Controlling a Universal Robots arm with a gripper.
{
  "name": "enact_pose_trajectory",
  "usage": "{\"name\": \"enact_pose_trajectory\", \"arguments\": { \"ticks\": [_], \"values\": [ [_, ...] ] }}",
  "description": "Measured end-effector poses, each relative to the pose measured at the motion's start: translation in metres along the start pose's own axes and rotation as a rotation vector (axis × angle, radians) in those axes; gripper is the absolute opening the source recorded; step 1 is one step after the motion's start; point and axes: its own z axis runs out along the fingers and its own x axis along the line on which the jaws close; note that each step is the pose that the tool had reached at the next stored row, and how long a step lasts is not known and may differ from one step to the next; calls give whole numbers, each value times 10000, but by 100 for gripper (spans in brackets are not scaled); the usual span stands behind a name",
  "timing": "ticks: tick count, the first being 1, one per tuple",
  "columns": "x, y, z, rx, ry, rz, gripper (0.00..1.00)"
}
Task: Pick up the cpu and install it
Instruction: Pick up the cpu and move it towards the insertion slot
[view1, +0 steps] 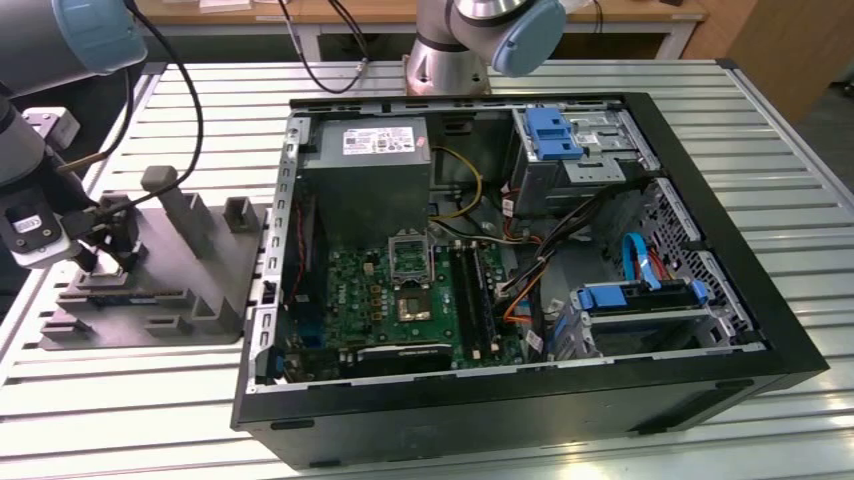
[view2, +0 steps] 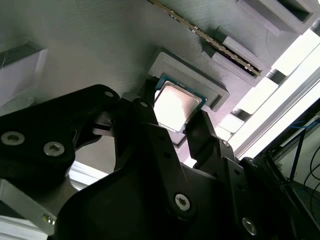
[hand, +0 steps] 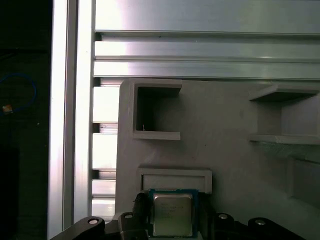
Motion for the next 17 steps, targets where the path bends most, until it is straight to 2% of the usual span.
{"name": "enact_pose_trajectory", "arguments": {
  "ticks": [10,12,13,17],
  "values": [
    [0,0,-9,0,0,0,52],
    [0,0,-9,1,1,0,53],
    [0,0,-8,0,0,0,59],
    [14,1,-9,-1,-5,-21,59]
  ]
}}
